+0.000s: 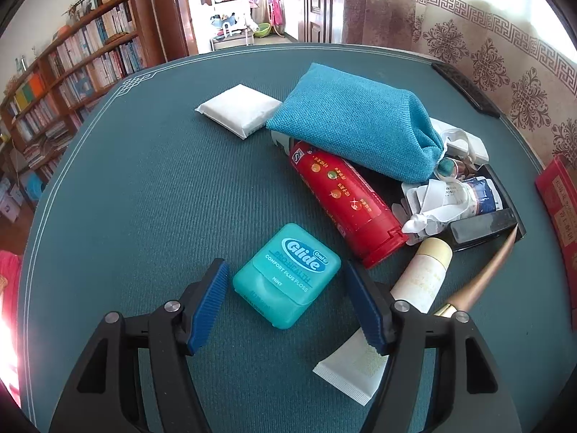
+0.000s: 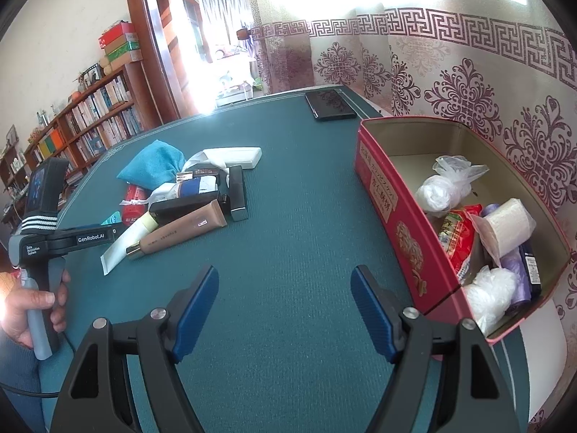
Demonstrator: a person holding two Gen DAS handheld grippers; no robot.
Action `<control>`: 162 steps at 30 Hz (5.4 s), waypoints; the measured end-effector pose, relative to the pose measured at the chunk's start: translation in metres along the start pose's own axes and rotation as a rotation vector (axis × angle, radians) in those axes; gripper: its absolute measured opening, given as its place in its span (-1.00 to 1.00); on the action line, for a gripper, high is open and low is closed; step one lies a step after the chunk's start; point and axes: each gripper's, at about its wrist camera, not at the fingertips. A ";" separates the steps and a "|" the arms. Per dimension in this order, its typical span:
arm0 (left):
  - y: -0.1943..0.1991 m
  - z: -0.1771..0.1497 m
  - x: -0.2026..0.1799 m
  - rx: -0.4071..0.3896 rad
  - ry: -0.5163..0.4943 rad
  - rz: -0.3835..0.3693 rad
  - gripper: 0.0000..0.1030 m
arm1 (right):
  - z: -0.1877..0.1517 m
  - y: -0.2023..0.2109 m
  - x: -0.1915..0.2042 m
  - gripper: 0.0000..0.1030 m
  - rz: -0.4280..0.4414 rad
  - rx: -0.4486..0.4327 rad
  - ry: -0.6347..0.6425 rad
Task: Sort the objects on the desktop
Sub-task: 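Move both open tools back over the object pile, then grasp the teal Glide floss box with the left tool while the right tool grasps the beige foundation tube, then lift the foundation tube with the right tool and carry it over the tin box, then carry the floss box into the tin box with the left tool while the right tool releases the tube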
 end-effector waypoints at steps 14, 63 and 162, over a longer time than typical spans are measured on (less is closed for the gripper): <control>0.010 -0.018 -0.035 -0.002 -0.042 -0.135 0.17 | 0.025 -0.041 0.038 0.54 0.148 0.172 0.018; 0.039 -0.017 -0.030 -0.083 0.000 -0.204 0.17 | 0.023 -0.070 0.057 -0.71 0.107 0.225 0.150; 0.088 -0.019 -0.149 -0.088 -0.193 -0.354 0.17 | 0.022 0.008 -0.133 -0.64 -0.186 0.008 -0.153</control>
Point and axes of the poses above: each gripper's, at about its wrist camera, not at the fingertips, and y roughly against the way its jaws point, x to its left, z to its top, and after that the axes turned 5 degrees about x, right-handed
